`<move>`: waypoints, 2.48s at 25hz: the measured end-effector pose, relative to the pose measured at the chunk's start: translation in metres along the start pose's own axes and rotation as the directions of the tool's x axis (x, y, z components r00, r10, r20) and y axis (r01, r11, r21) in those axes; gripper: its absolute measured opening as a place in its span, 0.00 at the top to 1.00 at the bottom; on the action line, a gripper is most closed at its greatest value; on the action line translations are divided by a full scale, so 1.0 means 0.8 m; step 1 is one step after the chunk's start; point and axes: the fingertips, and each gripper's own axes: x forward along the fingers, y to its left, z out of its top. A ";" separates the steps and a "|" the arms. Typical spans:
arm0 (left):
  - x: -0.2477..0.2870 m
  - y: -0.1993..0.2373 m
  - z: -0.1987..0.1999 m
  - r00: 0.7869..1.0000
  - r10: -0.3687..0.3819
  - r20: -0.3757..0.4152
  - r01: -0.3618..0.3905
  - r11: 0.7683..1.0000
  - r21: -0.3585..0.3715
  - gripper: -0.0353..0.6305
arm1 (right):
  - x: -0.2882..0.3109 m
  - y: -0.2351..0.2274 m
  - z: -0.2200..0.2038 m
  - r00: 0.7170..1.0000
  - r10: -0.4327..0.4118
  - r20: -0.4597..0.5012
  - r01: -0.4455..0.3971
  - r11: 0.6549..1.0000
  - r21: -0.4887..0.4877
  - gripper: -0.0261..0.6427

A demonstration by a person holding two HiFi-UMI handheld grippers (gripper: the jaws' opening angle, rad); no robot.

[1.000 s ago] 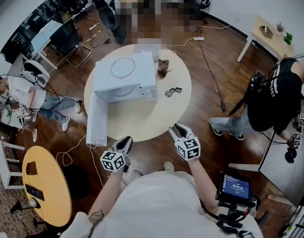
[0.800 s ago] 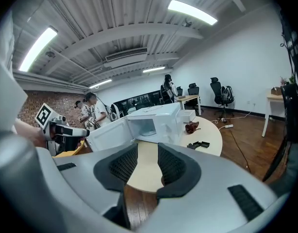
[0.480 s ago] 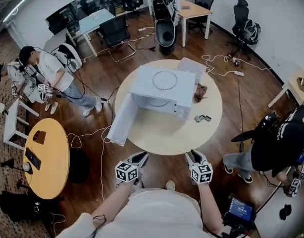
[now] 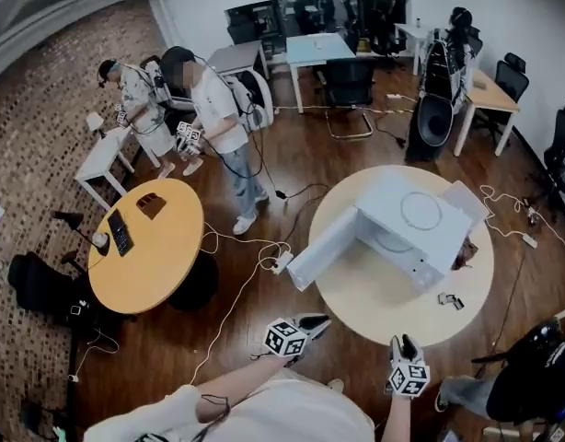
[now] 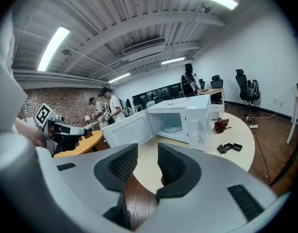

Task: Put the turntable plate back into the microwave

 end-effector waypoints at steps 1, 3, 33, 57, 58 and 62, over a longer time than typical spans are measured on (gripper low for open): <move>-0.003 0.003 0.005 1.000 -0.001 0.005 0.001 1.000 0.002 0.88 | 0.006 0.002 0.000 1.000 0.000 -0.002 0.000 1.000 0.005 0.76; -0.010 0.013 0.019 1.000 -0.003 0.020 0.003 1.000 0.010 0.88 | 0.025 0.011 0.005 1.000 0.006 -0.003 -0.006 1.000 0.018 0.76; -0.014 0.043 0.061 0.994 -0.103 0.047 0.100 0.992 0.072 0.88 | 0.055 0.036 0.024 0.993 -0.063 0.095 0.045 0.983 0.177 0.77; 0.028 -0.051 -0.003 0.991 -0.121 0.055 0.124 0.990 -0.061 0.88 | -0.032 0.030 0.007 1.000 -0.008 0.025 0.008 1.000 -0.001 0.77; 0.031 -0.055 -0.008 0.991 -0.123 0.048 0.126 0.990 -0.065 0.88 | -0.037 0.028 0.002 1.000 -0.009 0.020 0.009 1.000 -0.001 0.76; 0.046 -0.071 -0.024 0.991 -0.130 0.029 0.131 0.989 -0.070 0.88 | -0.050 0.015 -0.015 1.000 -0.011 0.008 0.011 1.000 0.006 0.76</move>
